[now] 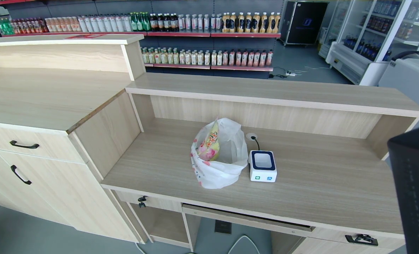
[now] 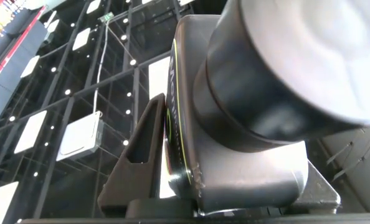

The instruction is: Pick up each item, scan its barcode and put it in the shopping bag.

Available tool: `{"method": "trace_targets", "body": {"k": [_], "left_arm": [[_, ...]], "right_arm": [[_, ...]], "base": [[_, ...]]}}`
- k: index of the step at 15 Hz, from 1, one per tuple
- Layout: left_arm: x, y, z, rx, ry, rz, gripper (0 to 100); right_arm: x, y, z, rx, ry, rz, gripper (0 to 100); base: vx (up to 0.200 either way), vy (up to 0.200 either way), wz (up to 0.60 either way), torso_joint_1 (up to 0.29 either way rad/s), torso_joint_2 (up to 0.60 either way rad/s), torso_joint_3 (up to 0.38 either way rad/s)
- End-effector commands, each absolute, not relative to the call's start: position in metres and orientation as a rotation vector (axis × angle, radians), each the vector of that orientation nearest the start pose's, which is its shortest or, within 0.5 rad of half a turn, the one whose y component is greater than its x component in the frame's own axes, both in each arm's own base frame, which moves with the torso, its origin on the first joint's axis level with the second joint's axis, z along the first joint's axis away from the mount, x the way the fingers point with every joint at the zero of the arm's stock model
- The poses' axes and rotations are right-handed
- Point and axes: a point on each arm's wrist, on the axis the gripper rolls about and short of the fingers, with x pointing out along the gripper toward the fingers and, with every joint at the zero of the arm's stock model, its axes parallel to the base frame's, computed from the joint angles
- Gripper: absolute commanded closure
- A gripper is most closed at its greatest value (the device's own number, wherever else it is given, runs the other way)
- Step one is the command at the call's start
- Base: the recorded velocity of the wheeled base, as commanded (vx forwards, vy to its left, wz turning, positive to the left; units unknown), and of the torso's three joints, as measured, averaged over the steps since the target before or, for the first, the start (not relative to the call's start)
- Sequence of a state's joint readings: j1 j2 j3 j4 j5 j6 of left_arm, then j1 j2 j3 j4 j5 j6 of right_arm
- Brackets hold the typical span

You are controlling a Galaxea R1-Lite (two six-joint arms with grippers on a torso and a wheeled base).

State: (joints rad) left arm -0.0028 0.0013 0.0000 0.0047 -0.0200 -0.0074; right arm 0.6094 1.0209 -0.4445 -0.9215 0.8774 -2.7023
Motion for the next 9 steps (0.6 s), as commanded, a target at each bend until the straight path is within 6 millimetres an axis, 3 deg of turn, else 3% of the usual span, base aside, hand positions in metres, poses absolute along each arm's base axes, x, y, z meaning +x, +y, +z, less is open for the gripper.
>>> {"method": "trace_targets", "body": {"k": [1, 9], "left_arm": [[-0.0227, -0.0004, 0.075, -0.008, 0.006, -0.023, 0], [-0.0227, -0.0004, 0.075, -0.008, 0.006, -0.023, 0]], "right_arm": [[0.0888, 0.0835, 0.2555, -2.062, -1.994, -0.056, 100], [0.0888, 0.084, 0.2555, -2.056, -1.998, -0.05, 100]], "base": [[0.0, 0.0, 0.0, 0.0, 0.0, 0.0], [0.0, 0.0, 0.0, 0.0, 0.0, 0.0]]}}
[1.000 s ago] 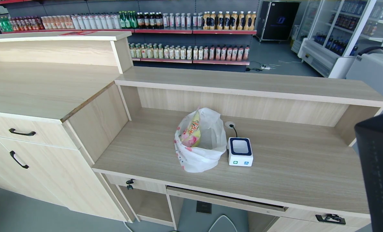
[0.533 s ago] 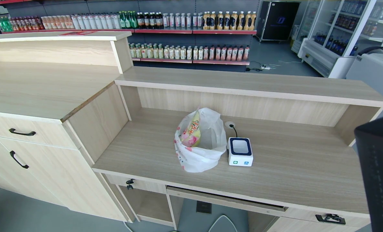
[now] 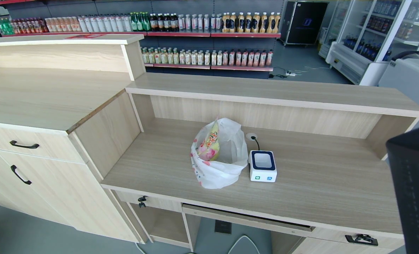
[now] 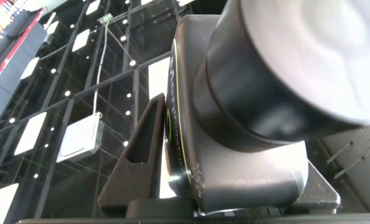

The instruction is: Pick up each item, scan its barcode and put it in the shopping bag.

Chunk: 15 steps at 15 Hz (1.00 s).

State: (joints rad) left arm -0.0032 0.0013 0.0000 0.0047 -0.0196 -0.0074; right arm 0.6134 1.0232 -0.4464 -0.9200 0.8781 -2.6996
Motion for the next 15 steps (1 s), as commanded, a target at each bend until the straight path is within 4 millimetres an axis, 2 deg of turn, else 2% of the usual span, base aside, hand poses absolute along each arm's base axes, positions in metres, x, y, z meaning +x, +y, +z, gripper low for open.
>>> {"method": "trace_targets", "body": {"k": [1, 2, 3, 4, 5, 6, 7, 8, 10, 11, 12, 15], "left_arm": [[-0.023, 0.0, 0.075, -0.008, 0.006, -0.023, 0], [-0.023, 0.0, 0.075, -0.008, 0.006, -0.023, 0], [-0.023, 0.0, 0.075, -0.008, 0.006, -0.023, 0], [-0.023, 0.0, 0.075, -0.008, 0.006, -0.023, 0], [-0.023, 0.0, 0.075, -0.008, 0.006, -0.023, 0], [-0.023, 0.0, 0.075, -0.008, 0.006, -0.023, 0], [-0.023, 0.0, 0.075, -0.008, 0.006, -0.023, 0], [-0.023, 0.0, 0.075, -0.008, 0.006, -0.023, 0], [-0.023, 0.0, 0.075, -0.008, 0.006, -0.023, 0], [-0.023, 0.0, 0.075, -0.008, 0.006, -0.023, 0], [-0.023, 0.0, 0.075, -0.008, 0.006, -0.023, 0], [-0.023, 0.0, 0.075, -0.008, 0.006, -0.023, 0]], "right_arm": [[0.088, 0.084, 0.255, -2.056, -1.997, -0.05, 100], [0.09, 0.083, 0.257, -2.068, -1.968, -0.045, 100], [0.095, 0.078, 0.268, -2.109, -1.827, -0.061, 100], [0.104, 0.068, 0.276, -2.133, -1.527, -0.036, 100], [0.115, 0.054, 0.277, -2.082, -1.159, 0.0, 100], [0.125, 0.043, 0.269, -1.932, -0.829, 0.063, 100], [0.13, 0.04, 0.264, -1.807, -0.659, 0.119, 100], [0.137, 0.033, 0.251, -1.544, -0.361, 0.204, 100], [0.147, 0.03, 0.235, -1.204, -0.049, 0.347, 100], [0.153, 0.019, 0.231, -1.099, 0.097, 0.313, 100], [0.157, 0.005, 0.231, -0.998, 0.193, 0.244, 100], [0.16, -0.03, 0.215, -0.71, 0.44, 0.072, 100]], "base": [[0.0, 0.0, 0.0, 0.0, 0.0, 0.0], [0.0, 0.0, 0.0, 0.0, 0.0, 0.0], [0.0, 0.0, 0.0, 0.0, 0.0, 0.0], [0.0, 0.0, 0.0, 0.0, 0.0, 0.0], [0.0, 0.0, 0.0, 0.0, 0.0, 0.0], [0.0, 0.0, 0.0, 0.0, 0.0, 0.0], [0.0, 0.0, 0.0, 0.0, 0.0, 0.0], [0.0, 0.0, 0.0, 0.0, 0.0, 0.0], [0.0, 0.0, 0.0, 0.0, 0.0, 0.0], [0.0, 0.0, 0.0, 0.0, 0.0, 0.0], [0.0, 0.0, 0.0, 0.0, 0.0, 0.0], [0.0, 0.0, 0.0, 0.0, 0.0, 0.0]]}}
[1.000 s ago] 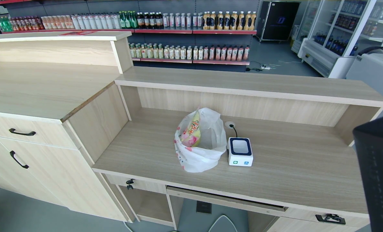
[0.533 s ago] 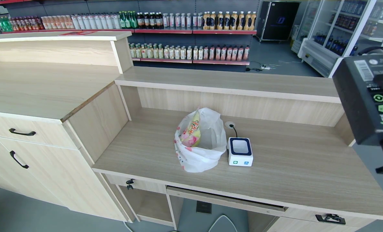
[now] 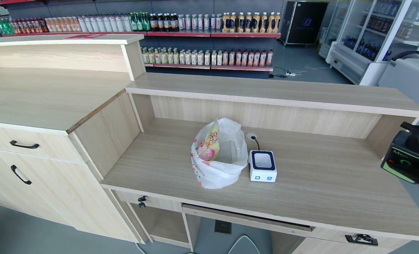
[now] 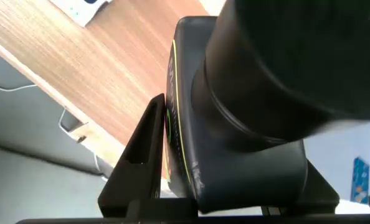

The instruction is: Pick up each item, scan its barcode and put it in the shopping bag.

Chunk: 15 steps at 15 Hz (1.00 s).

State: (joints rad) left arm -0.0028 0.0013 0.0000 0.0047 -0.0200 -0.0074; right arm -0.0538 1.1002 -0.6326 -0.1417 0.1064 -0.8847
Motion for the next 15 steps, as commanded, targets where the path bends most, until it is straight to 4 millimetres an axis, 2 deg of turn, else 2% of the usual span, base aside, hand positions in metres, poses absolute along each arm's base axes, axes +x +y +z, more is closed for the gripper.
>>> {"method": "trace_targets", "body": {"k": [1, 3, 5, 8, 9, 11, 13, 14, 15], "left_arm": [[-0.023, 0.0, 0.075, -0.008, 0.006, -0.023, 0], [-0.023, 0.0, 0.075, -0.008, 0.006, -0.023, 0], [-0.023, 0.0, 0.075, -0.008, 0.006, -0.023, 0], [-0.023, 0.0, 0.075, -0.008, 0.006, -0.023, 0], [-0.023, 0.0, 0.075, -0.008, 0.006, -0.023, 0], [-0.023, 0.0, 0.075, -0.008, 0.006, -0.023, 0], [-0.023, 0.0, 0.075, -0.008, 0.006, -0.023, 0], [-0.023, 0.0, 0.075, -0.008, 0.006, -0.023, 0], [-0.023, 0.0, 0.075, -0.008, 0.006, -0.023, 0]], "right_arm": [[0.161, -0.036, 0.212, -0.66, 0.479, 0.045, 100], [0.165, -0.049, 0.201, -0.485, 0.559, -0.027, 100], [0.168, -0.054, 0.196, -0.446, 0.58, -0.044, 100], [0.173, -0.052, 0.194, -0.363, 0.529, 0.057, 100], [0.177, -0.05, 0.195, -0.334, 0.473, 0.068, 100], [0.191, -0.041, 0.203, -0.255, 0.37, 0.088, 100], [0.213, -0.043, 0.213, -0.172, 0.327, 0.101, 100], [0.218, -0.043, 0.214, -0.118, 0.328, 0.14, 100], [0.236, -0.047, 0.211, 0.033, 0.344, 0.27, 100]], "base": [[0.0, 0.0, 0.0, 0.0, 0.0, 0.0], [0.0, 0.0, 0.0, 0.0, 0.0, 0.0], [0.0, 0.0, 0.0, 0.0, 0.0, 0.0], [0.0, 0.0, 0.0, 0.0, 0.0, 0.0], [0.0, 0.0, 0.6, -0.002, 0.0, 0.002], [0.0, 0.0, 0.6, 0.005, 0.0, 0.002], [0.0, 0.0, 0.6, -0.002, 0.0, 0.005], [0.0, 0.0, 0.6, -0.002, 0.0, 0.007], [0.0, 0.0, 0.0, 0.0, 0.0, 0.0]]}}
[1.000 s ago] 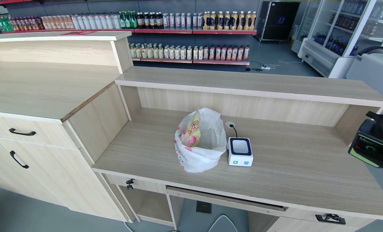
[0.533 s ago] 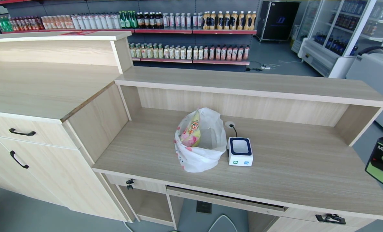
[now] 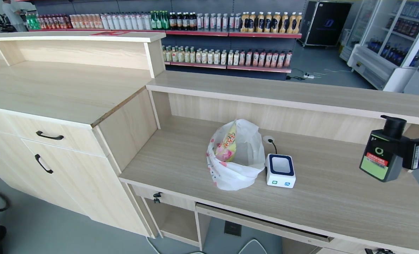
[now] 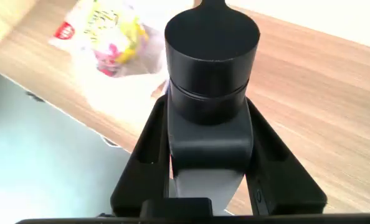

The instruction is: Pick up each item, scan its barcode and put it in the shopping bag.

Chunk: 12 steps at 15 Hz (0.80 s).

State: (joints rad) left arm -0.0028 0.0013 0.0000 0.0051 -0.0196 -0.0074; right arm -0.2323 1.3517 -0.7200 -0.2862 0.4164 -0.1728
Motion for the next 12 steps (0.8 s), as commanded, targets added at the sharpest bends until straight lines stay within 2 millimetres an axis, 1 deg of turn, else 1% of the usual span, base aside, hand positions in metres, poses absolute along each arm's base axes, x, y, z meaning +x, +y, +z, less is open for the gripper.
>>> {"method": "trace_targets", "body": {"k": [1, 2, 4, 6, 7, 9, 10, 12], "left_arm": [[-0.023, 0.0, 0.075, -0.008, 0.006, -0.023, 0], [-0.023, 0.0, 0.075, -0.008, 0.006, -0.023, 0], [-0.023, 0.0, 0.075, -0.008, 0.006, -0.023, 0], [-0.023, 0.0, 0.075, -0.008, 0.006, -0.023, 0], [-0.023, 0.0, 0.075, -0.008, 0.006, -0.023, 0], [-0.023, 0.0, 0.075, -0.008, 0.006, -0.023, 0], [-0.023, 0.0, 0.075, -0.008, 0.006, -0.023, 0], [-0.023, 0.0, 0.075, -0.008, 0.006, -0.023, 0]], "right_arm": [[0.246, -0.053, 0.21, 0.133, 0.353, 0.334, 100], [0.255, -0.057, 0.208, 0.198, 0.364, 0.375, 100], [0.271, -0.061, 0.201, 0.234, 0.391, 0.365, 100], [0.292, -0.066, 0.19, 0.285, 0.413, 0.361, 100], [0.296, -0.067, 0.188, 0.294, 0.416, 0.359, 100], [0.324, -0.075, 0.177, 0.399, 0.418, 0.348, 100], [0.333, -0.077, 0.174, 0.446, 0.431, 0.365, 100], [0.339, -0.081, 0.164, 0.477, 0.455, 0.401, 100]], "base": [[0.0, 0.0, 0.0, 0.0, 0.0, 0.0], [0.0, 0.0, 0.0, 0.0, 0.0, 0.0], [0.0, 0.0, 0.0, 0.0, 0.0, 0.0], [0.0, 0.0, 0.0, 0.0, 0.0, 0.0], [0.0, 0.0, 0.0, 0.0, 0.0, 0.0], [0.0, 0.0, 0.0, 0.0, 0.0, 0.0], [0.0, 0.0, 0.0, 0.0, 0.0, 0.0], [0.0, 0.0, 0.0, 0.0, 0.0, 0.0]]}}
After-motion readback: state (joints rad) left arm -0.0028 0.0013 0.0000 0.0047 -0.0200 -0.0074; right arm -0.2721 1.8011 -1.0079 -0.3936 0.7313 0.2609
